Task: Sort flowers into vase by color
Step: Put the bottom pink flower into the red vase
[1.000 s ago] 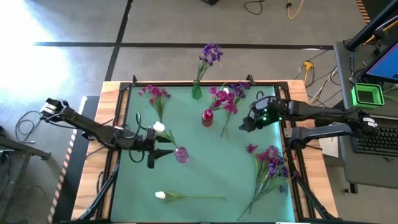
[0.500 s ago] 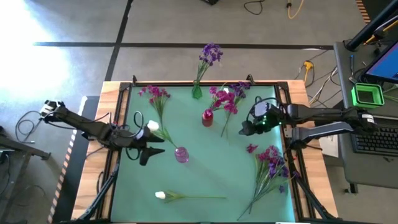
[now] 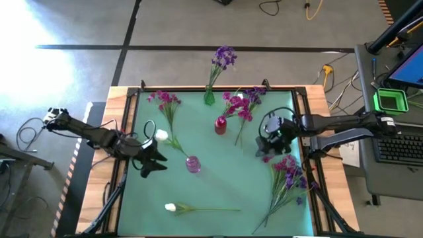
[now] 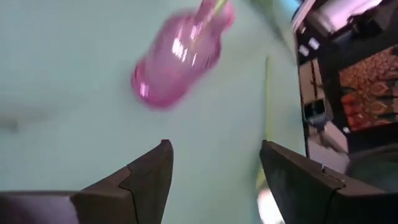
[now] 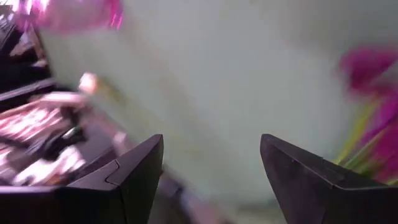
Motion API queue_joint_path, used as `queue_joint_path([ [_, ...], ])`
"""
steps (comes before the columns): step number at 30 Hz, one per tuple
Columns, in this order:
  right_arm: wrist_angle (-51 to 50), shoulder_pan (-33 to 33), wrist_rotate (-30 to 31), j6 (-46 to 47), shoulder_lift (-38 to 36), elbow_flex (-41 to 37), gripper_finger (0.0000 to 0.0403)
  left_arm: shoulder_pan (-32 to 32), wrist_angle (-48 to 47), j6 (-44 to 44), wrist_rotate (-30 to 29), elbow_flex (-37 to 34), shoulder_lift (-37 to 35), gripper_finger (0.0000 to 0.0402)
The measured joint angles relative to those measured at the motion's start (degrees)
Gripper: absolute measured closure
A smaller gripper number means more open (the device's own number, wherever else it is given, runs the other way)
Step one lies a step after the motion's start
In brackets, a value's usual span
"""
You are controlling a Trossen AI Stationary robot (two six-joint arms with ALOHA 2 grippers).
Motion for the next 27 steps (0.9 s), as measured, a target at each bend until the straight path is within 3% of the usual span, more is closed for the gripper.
queue_joint_path([
  [5,1.48,6.57,-0.20,11.61,0.78,1.13,0.0142,-0.04,-6.08,-4.08,1.40,0.00,-0.42,0.0170],
  [12,-5.21,16.71,8.58,20.35,6.79,7.71,0.0142,-0.04,-6.84,-3.45,1.20,0.00,-0.53,0.0170],
  [19,-20.43,22.32,9.75,20.98,17.43,15.90,0.0142,-0.04,-6.87,-2.29,0.94,0.00,-0.51,0.0170],
  [27,-22.36,25.56,10.81,21.01,27.70,17.10,0.0144,-0.04,-6.93,-0.79,0.88,0.00,-0.46,0.0170],
])
